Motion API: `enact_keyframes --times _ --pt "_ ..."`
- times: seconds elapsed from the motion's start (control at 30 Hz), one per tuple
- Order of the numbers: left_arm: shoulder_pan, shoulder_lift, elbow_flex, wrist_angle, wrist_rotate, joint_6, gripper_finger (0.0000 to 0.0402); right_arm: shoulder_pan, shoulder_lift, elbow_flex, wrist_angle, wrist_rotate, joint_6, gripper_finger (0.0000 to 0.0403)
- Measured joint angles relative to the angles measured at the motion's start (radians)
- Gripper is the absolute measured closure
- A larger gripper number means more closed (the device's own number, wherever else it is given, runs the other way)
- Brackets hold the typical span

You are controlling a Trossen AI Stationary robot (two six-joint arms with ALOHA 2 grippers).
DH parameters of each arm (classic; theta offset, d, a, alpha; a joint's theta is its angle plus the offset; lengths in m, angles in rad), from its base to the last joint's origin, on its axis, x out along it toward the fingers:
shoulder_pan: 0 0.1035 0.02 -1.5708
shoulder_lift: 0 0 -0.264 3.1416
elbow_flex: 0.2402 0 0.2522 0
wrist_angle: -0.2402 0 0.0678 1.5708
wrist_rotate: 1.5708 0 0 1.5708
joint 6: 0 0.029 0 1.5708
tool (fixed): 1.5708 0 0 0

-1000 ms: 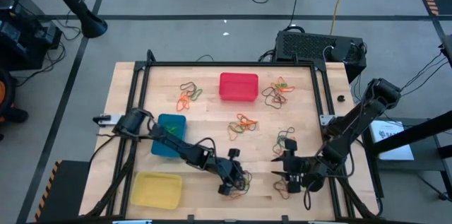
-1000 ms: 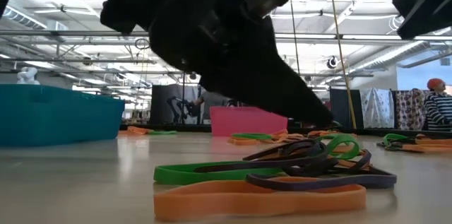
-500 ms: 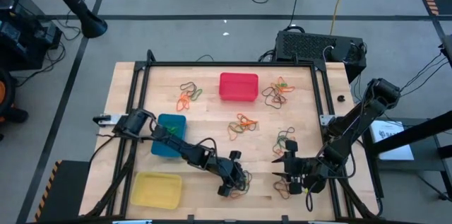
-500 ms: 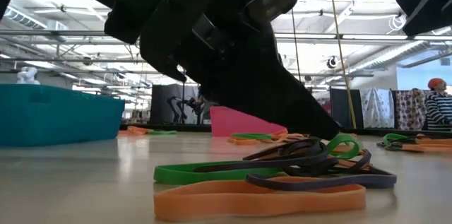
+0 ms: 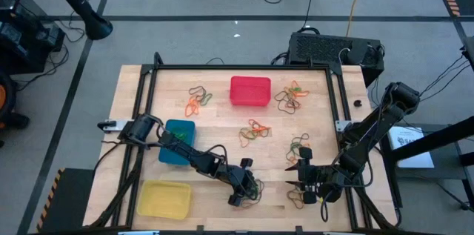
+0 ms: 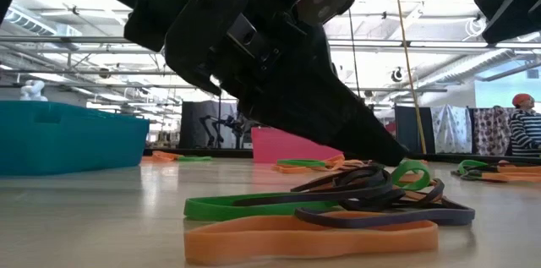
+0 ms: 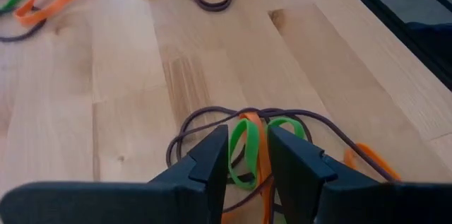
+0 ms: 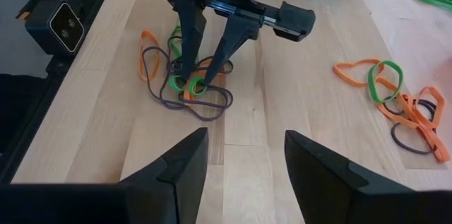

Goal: Sort rubber bands into baskets

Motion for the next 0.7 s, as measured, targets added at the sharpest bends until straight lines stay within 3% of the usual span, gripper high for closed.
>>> enact_keyframes --times 0.7 --pt "0.002 0.0 0.0 -0.008 0.001 -0.017 0.0295 0.0 0.0 0.0 0.0 -0.004 -0.002 0.0222"
